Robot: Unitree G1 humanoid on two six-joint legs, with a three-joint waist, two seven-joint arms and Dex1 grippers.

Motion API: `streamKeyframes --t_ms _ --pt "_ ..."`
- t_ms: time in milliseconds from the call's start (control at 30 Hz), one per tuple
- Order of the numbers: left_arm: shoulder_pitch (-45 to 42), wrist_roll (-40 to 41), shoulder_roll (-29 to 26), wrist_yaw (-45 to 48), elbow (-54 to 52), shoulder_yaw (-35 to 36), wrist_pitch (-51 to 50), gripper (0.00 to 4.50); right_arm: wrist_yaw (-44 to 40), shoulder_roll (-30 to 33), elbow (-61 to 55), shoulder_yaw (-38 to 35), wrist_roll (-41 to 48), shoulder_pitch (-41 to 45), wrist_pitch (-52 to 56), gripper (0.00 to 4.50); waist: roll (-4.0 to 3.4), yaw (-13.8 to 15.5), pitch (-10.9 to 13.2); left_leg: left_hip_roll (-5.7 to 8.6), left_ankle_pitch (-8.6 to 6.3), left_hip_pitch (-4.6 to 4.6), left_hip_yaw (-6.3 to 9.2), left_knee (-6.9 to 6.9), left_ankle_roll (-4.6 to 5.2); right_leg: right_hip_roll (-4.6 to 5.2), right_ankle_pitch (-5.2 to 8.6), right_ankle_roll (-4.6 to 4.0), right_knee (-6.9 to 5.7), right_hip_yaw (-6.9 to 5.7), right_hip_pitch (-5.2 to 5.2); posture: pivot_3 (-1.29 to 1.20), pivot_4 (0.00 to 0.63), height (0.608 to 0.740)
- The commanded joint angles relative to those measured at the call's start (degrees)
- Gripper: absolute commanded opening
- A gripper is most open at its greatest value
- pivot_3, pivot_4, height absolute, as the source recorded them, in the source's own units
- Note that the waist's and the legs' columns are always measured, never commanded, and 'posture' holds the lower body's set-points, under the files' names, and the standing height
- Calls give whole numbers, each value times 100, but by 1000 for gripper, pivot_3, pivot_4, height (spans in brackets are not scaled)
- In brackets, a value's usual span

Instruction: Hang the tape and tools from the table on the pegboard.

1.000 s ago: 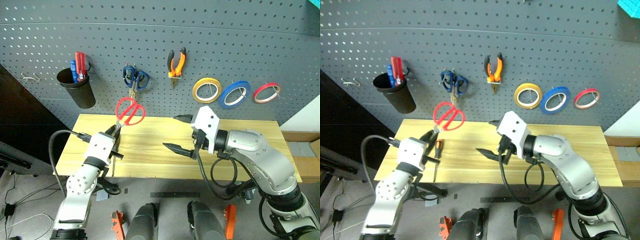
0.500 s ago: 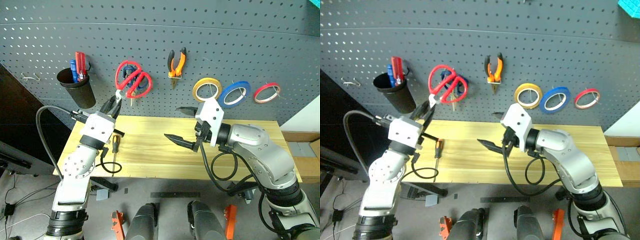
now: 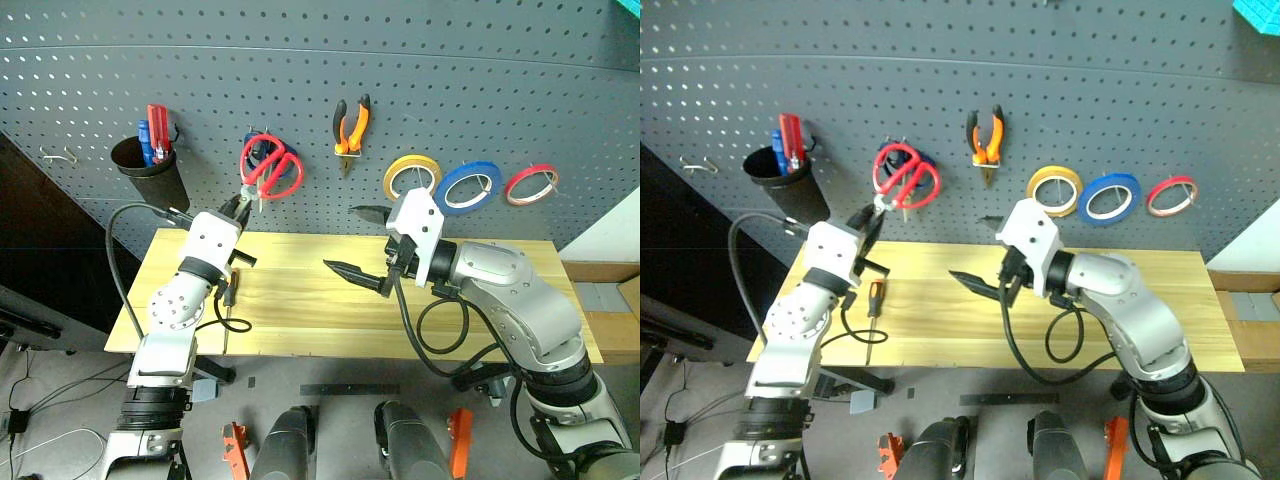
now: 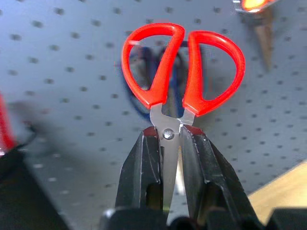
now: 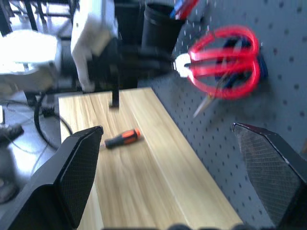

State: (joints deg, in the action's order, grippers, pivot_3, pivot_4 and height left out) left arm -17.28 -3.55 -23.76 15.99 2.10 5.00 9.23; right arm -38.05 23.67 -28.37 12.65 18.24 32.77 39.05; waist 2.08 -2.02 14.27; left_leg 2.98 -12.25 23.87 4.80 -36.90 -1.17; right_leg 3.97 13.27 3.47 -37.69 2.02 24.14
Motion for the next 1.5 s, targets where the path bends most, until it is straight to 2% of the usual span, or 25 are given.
streamKeyframes --t_ms 33,67,267,467,533,700,867,1133,1367,1467,1500 --pt "-41 91 -8 122 62 -38 87 267 70 -83 -154 -90 56 113 -150 4500 0 0 0 0 0 0 0 1 0 0 0 0 0 -1 0 -78 207 740" --pt "-14 106 10 97 97 -14 49 267 88 -105 -160 -91 58 114 -150 4500 0 0 0 0 0 0 1 0 0 0 0 0 0 -1 0 -79 209 740" --pt "139 59 -4 139 173 -44 -240 2191 132 -136 -207 -51 58 77 -50 4500 0 -4 0 1 0 0 1 0 0 1 0 0 0 0 0 -74 213 740" --pt "591 66 -19 182 178 -48 -1375 4250 736 -375 -172 87 118 -221 1099 4500 0 -9 0 0 0 0 2 1 0 1 0 0 -3 1 2 -60 212 740" --pt "707 58 -52 148 132 17 -1940 4250 949 -548 -240 170 179 -293 1566 4500 -1 -33 1 -2 0 -2 3 4 0 0 0 -1 -6 0 3 -59 215 740" --pt "547 542 -122 -80 384 757 -3852 4250 1533 -1277 -28 572 255 -197 2931 4500 -2 -104 4 -12 0 -1 6 0 0 -9 1 -1 -15 -3 8 -58 240 740" --pt "-19 935 -239 -90 1059 1174 -4830 4250 1841 -1784 545 737 106 176 3044 4500 -4 -108 15 -39 1 -4 7 -5 -2 -42 0 -1 -13 -8 6 -48 266 740" --pt "-1039 923 -209 137 2516 773 -4896 4250 1826 -1860 975 947 -87 759 2804 4500 3 -122 36 -43 -3 -3 3 6 -9 -46 -8 -14 -6 -4 13 -60 290 740" --pt "-1360 934 -164 -87 3279 771 -4704 4250 1697 -1917 1003 1024 -59 902 2807 4500 7 -147 43 -52 -11 -2 2 21 -21 -48 -10 -18 -5 -3 23 -72 288 740" --pt "-1439 1031 -130 -272 3486 936 -4551 3726 1657 -1921 1032 1049 -74 957 2793 4500 8 -153 43 -54 -11 -2 2 22 -21 -48 -10 -18 -5 -3 25 -75 284 740" --pt "-1449 1071 -118 -285 3521 970 -4522 3414 1647 -1915 1039 1060 -87 981 2783 4500 8 -154 43 -54 -11 -2 3 22 -21 -47 -10 -18 -5 -3 25 -76 283 740"
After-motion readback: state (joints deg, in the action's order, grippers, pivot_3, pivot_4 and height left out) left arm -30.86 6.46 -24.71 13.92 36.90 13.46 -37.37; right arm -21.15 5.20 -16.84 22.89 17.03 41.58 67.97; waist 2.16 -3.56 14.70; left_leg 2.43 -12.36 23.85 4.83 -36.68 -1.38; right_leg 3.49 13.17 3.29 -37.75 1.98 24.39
